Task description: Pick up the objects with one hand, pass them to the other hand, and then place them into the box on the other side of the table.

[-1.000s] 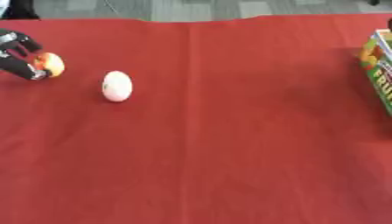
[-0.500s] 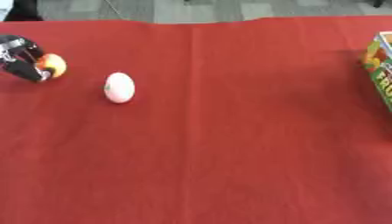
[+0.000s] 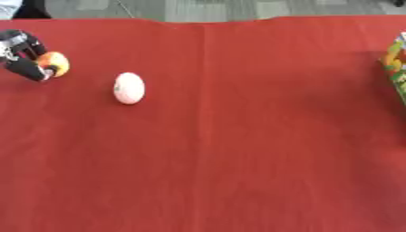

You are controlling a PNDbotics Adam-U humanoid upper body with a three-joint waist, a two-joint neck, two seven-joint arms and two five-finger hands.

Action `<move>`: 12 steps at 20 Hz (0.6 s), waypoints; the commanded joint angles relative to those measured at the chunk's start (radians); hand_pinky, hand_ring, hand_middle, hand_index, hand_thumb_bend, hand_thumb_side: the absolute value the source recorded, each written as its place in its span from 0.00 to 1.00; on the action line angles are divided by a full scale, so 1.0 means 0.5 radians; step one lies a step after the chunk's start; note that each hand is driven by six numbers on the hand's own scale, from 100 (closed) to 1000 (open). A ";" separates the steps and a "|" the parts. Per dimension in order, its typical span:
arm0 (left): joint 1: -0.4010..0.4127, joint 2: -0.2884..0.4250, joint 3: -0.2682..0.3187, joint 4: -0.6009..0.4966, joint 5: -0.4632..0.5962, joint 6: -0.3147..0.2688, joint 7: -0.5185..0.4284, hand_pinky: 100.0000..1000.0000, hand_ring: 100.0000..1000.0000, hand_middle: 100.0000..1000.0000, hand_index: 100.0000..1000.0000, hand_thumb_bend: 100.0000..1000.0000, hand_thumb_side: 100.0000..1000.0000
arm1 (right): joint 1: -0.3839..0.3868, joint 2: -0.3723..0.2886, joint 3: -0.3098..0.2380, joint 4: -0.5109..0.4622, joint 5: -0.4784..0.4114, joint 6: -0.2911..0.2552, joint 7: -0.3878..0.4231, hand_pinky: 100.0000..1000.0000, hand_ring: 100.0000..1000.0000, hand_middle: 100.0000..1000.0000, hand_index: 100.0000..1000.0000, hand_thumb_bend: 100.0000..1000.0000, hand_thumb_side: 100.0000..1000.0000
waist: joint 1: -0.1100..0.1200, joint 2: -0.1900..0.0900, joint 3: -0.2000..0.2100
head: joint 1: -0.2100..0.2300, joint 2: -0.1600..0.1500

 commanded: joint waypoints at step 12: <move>0.191 0.235 -0.138 -0.620 0.339 -0.124 -0.035 0.70 0.69 0.57 0.44 0.14 0.00 | 0.021 -0.086 -0.020 -0.023 -0.018 -0.004 0.002 0.75 0.76 0.66 0.74 0.43 0.24 | 0.004 -0.194 0.062 | -0.010 0.024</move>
